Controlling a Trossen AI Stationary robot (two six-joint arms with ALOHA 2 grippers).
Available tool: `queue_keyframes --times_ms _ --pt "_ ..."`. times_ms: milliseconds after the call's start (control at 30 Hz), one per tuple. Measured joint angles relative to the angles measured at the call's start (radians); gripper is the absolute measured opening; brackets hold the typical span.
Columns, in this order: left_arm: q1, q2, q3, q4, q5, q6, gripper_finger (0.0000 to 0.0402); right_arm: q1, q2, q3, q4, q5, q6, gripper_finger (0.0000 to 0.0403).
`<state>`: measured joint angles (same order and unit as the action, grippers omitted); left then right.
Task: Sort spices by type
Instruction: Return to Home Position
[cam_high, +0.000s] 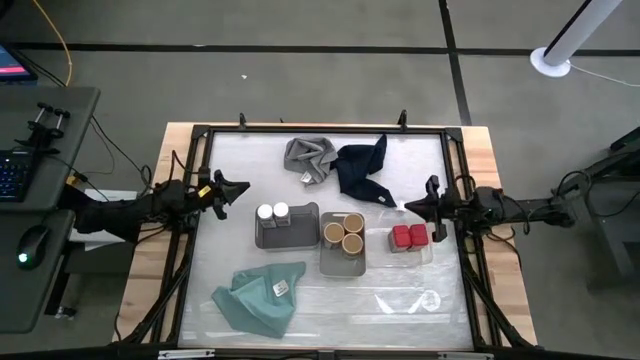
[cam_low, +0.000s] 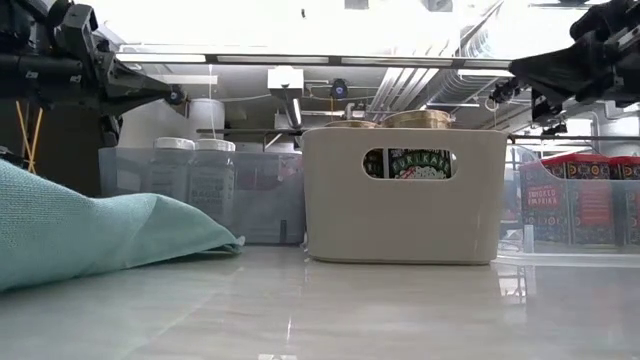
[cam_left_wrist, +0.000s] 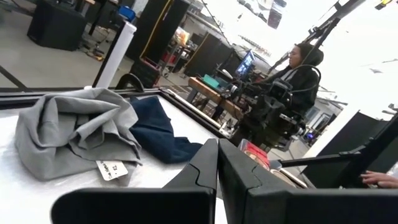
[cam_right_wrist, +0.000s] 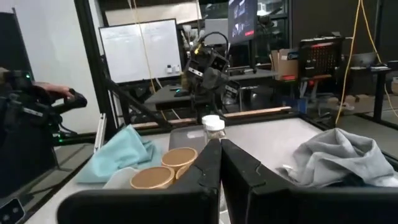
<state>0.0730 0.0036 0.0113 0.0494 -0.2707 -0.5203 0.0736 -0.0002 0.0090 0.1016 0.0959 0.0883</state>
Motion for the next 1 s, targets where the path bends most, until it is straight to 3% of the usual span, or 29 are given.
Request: queue_keyframes --times_ms 1000 --pt "-0.054 0.000 0.000 0.008 -0.002 0.000 0.0000 -0.003 0.027 0.001 -0.076 0.000 0.000 0.0001"
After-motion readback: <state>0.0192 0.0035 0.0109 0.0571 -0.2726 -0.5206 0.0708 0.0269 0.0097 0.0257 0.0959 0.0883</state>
